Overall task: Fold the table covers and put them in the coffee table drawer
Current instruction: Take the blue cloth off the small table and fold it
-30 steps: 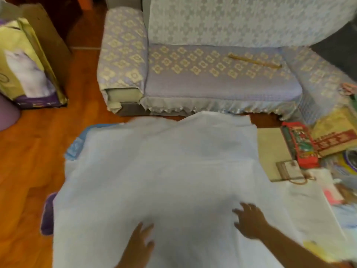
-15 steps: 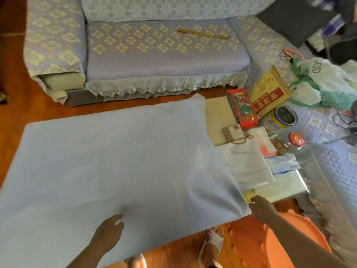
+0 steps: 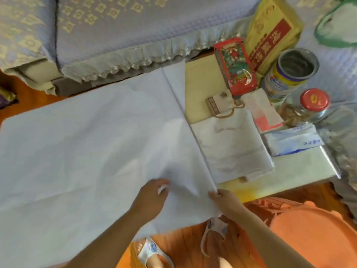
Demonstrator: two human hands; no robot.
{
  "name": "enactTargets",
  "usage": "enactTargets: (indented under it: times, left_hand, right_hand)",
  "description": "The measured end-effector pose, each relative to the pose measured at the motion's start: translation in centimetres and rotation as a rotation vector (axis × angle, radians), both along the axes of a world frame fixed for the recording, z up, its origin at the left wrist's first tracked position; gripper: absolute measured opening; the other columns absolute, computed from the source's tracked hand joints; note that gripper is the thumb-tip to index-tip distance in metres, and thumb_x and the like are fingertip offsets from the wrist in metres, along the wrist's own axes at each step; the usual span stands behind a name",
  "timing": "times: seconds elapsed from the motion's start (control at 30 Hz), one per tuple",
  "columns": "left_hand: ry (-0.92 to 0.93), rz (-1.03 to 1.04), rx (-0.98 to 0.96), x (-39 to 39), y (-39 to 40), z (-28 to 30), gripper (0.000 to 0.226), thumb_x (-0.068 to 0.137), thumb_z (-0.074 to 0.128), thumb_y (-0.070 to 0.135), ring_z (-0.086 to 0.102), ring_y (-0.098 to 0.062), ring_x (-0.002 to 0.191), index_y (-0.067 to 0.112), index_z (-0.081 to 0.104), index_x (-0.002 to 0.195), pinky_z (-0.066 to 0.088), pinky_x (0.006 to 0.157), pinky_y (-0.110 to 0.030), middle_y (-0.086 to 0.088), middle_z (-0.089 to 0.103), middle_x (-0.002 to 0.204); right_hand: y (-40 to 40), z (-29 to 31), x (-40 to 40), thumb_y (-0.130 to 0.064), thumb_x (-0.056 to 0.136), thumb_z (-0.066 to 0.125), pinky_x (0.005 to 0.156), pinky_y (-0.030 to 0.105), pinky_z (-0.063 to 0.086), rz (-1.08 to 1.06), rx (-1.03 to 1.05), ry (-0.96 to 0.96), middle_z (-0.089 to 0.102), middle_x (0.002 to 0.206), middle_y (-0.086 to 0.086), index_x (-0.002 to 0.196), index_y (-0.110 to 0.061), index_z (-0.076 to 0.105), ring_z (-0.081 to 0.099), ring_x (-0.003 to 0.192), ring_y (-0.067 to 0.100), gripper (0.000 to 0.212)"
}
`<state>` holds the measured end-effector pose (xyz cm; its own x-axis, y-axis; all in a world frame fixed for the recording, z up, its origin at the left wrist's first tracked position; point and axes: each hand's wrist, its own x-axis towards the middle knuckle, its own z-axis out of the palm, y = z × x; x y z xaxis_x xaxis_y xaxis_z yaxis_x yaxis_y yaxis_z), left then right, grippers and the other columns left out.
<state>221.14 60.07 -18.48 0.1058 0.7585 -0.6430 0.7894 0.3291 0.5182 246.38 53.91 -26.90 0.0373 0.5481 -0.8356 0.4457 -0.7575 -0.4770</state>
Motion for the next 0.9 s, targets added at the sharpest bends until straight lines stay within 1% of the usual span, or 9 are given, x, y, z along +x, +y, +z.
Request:
enactTargets:
  times: [0.07,0.17,0.23,0.33,0.4,0.5,0.6,0.77,0.9]
  left_hand:
    - [-0.011,-0.098,0.118,4.4,5.1,0.1,0.026,0.099,0.058,0.013,0.061,-0.017,0.119,0.02,0.07,0.121,0.036,0.101,-0.013,-0.002,0.065,0.127]
    - [0.01,-0.297,0.252,10.4,12.8,-0.8,0.03,0.1,0.053,0.013,0.06,-0.025,0.122,0.015,0.069,0.126,0.033,0.099,-0.015,-0.009,0.064,0.133]
    - [0.091,-0.458,0.182,13.4,16.9,-1.6,0.035,0.102,0.049,0.016,0.056,-0.027,0.127,0.016,0.062,0.134,0.035,0.098,-0.017,-0.009,0.059,0.141]
    - [0.472,-0.743,-0.033,15.3,20.3,-3.5,0.04,0.103,0.044,0.016,0.052,-0.031,0.131,0.01,0.051,0.142,0.04,0.098,-0.028,-0.013,0.05,0.149]
    - [0.733,-0.761,-0.026,15.0,20.9,-5.1,0.05,0.097,0.049,0.02,0.054,-0.034,0.127,0.008,0.043,0.145,0.047,0.095,-0.038,-0.016,0.047,0.146]
    - [0.869,-0.497,0.017,13.9,19.9,-6.8,0.072,0.086,0.06,0.043,0.053,-0.036,0.121,0.015,0.03,0.145,0.043,0.065,-0.041,-0.013,0.042,0.136]
    - [0.968,-0.494,0.062,13.5,19.2,-8.1,0.058,0.085,0.062,0.034,0.059,-0.03,0.108,0.011,0.042,0.134,0.029,0.049,-0.033,-0.01,0.053,0.124]
    - [1.039,-0.576,0.08,12.7,20.1,-7.8,0.056,0.078,0.062,0.008,0.056,-0.028,0.074,0.006,0.042,0.131,0.039,0.048,-0.032,-0.009,0.055,0.09]
    - [0.99,-0.662,0.159,12.4,21.7,-6.3,0.039,0.085,0.06,0.009,0.065,-0.034,0.106,0.007,0.062,0.123,0.054,0.077,-0.037,-0.01,0.065,0.108]
  right_hand:
    - [0.1,1.7,-0.6,-0.034,0.094,0.063,0.079,0.039,0.057,0.017,0.063,0.22,0.076,0.099,-0.001,0.106,-0.028,0.07,0.071,0.086,0.015,0.016]
    - [0.7,3.9,-1.4,-0.01,0.096,0.061,0.089,0.026,0.055,0.021,0.102,0.541,0.073,0.117,-0.008,0.132,-0.035,0.061,0.069,0.104,0.012,0.044]
    - [0.9,4.1,-1.9,0.0,0.096,0.055,0.102,0.026,0.05,-0.015,0.067,0.667,0.068,0.129,-0.008,0.139,-0.031,0.058,0.064,0.119,0.014,0.053]
    - [1.1,3.0,-1.8,0.008,0.093,0.048,0.113,0.033,0.042,-0.213,-0.11,0.9,0.062,0.139,0.0,0.139,-0.011,0.06,0.057,0.13,0.02,0.051]
    - [0.7,1.7,-1.2,-0.005,0.098,0.052,0.116,0.04,0.039,-0.349,-0.236,1.002,0.061,0.14,0.009,0.134,-0.009,0.064,0.057,0.129,0.026,0.039]
    - [-0.1,-0.5,-0.2,-0.022,0.103,0.05,0.116,0.047,0.038,-0.437,-0.313,0.968,0.063,0.137,0.01,0.13,-0.017,0.068,0.056,0.129,0.029,0.033]
    - [-0.4,-1.7,-0.4,-0.026,0.103,0.053,0.112,0.045,0.043,-0.453,-0.379,0.954,0.065,0.135,0.008,0.134,-0.016,0.064,0.056,0.13,0.029,0.034]
    - [0.7,-0.5,-1.9,-0.027,0.097,0.062,0.102,0.033,0.049,-0.232,-0.318,0.856,0.07,0.126,0.004,0.127,-0.016,0.069,0.064,0.119,0.022,0.033]
    - [0.4,0.3,-2.1,-0.029,0.086,0.071,0.072,0.033,0.048,-0.225,-0.262,0.833,0.068,0.094,0.008,0.104,-0.011,0.071,0.061,0.082,0.019,0.026]
